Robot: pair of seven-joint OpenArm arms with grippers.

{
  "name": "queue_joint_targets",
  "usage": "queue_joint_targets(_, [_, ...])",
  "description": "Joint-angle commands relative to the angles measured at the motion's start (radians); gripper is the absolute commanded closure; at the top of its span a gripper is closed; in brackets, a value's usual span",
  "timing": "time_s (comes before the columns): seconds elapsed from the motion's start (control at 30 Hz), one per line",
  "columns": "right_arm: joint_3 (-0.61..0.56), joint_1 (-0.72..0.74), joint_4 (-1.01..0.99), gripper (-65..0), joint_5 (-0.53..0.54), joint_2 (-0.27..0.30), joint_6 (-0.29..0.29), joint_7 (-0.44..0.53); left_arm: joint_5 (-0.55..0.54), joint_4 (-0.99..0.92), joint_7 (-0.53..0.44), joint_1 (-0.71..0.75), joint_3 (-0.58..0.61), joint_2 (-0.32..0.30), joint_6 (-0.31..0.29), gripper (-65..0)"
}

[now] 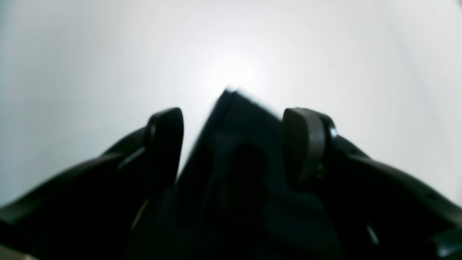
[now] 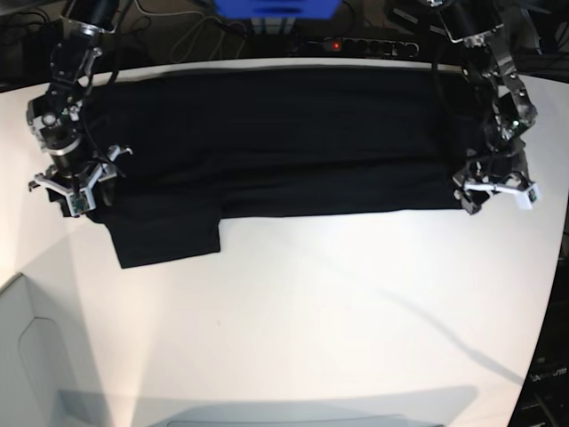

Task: Fold the T-shirt properly
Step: 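Grasp the hem corners and fold them up toward the collar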

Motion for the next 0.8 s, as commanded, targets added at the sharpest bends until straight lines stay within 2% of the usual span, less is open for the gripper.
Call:
queue_joint_targets(0.0, [0.005, 0.008, 0.023, -33.6, 0.006, 0.014, 0.015, 0.024, -0.004, 0.016, -0.019, -0.004, -0.004, -0.014, -0.001, -41.2])
queue_joint_targets(0.13, [0.005, 0.011, 0.022, -33.6, 0.006, 0.014, 0.015, 0.024, -0.004, 0.004, -0.017, -0.024, -0.004, -0.014, -0.001, -39.1])
queue_joint_targets(0.33, [0.005, 0.013, 0.022, -33.6, 0.006, 0.014, 0.015, 0.024, -0.004, -0.05, -0.017, -0.036, -0.003, -0.014, -0.001, -22.8])
queue_joint_targets(0.6, [0.002, 0.034, 0.022, -33.6, 0.004, 0.014, 0.015, 0.024, -0.004, -0.052, -0.017, -0.024, 0.048, -0.021, -0.001, -19.6])
queue_joint_targets(0.7, [0.003, 0.036, 0.022, -33.6, 0.004, 0.014, 0.015, 0.024, -0.004, -0.052, -0.017, -0.024, 0.048, -0.018, -0.003, -10.7])
queue_joint_targets(0.77, [0.005, 0.051, 0.023, -33.6, 0.004, 0.014, 0.012, 0.024, -0.004, -0.049, -0.017, -0.024, 0.048, -0.016, 0.0, -2.3])
